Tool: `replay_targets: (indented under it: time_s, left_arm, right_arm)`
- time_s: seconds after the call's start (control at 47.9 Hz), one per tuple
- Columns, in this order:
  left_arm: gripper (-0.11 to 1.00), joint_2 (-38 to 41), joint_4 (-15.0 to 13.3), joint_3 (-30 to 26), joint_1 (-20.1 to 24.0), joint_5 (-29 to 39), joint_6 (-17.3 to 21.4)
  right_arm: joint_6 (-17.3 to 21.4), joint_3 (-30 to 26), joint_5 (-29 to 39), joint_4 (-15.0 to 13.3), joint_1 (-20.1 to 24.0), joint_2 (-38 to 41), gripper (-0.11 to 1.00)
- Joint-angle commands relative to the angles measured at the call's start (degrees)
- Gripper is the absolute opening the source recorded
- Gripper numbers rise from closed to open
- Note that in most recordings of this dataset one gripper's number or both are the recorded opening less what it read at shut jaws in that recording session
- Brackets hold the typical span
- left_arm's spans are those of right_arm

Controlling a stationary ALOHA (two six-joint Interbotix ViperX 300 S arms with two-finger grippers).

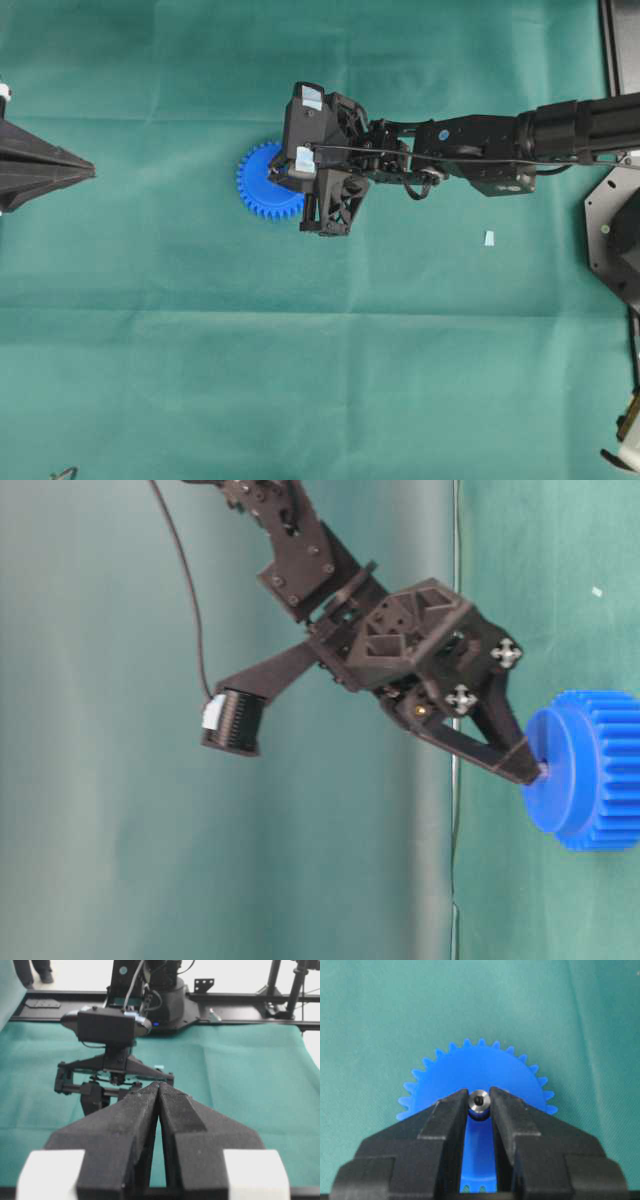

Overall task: Insert the shaft into the center hole of the gear.
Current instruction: 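Lower the shaft into the gear's center hole with the right gripper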

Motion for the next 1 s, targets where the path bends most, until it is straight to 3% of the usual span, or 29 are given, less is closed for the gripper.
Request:
replay_targets:
  time_s: [0.0, 0.709, 0.772, 0.876, 0.981]
  left_arm:
    - [0.00, 0.35, 0.18, -1.49, -0.18, -0.44, 0.18]
    - [0.00, 0.35, 0.18, -1.49, -0.18, -0.53, 0.26]
    - [0.00, 0.35, 0.18, -1.58, -0.18, -0.53, 0.26]
    - [0.00, 0.35, 0.18, -1.58, -0.18, -0.53, 0.18]
    - [0.00, 0.35, 0.18, -1.58, -0.18, -0.53, 0.18]
  right_arm:
    - [-0.18, -0.53, -1.05, 0.18, 0.18, -0.44, 0.16]
    - [0.00, -0.88, 0.79, 0.18, 0.18, -0.09, 0.18]
    - [-0.09, -0.97, 0.79, 0.18, 0.18, -0.18, 0.29]
    - [-0.09, -1.14, 0.35, 0.26, 0.18, -0.53, 0.61]
    - [-0.18, -1.23, 0.18, 0.18, 0.18, -1.67, 0.86]
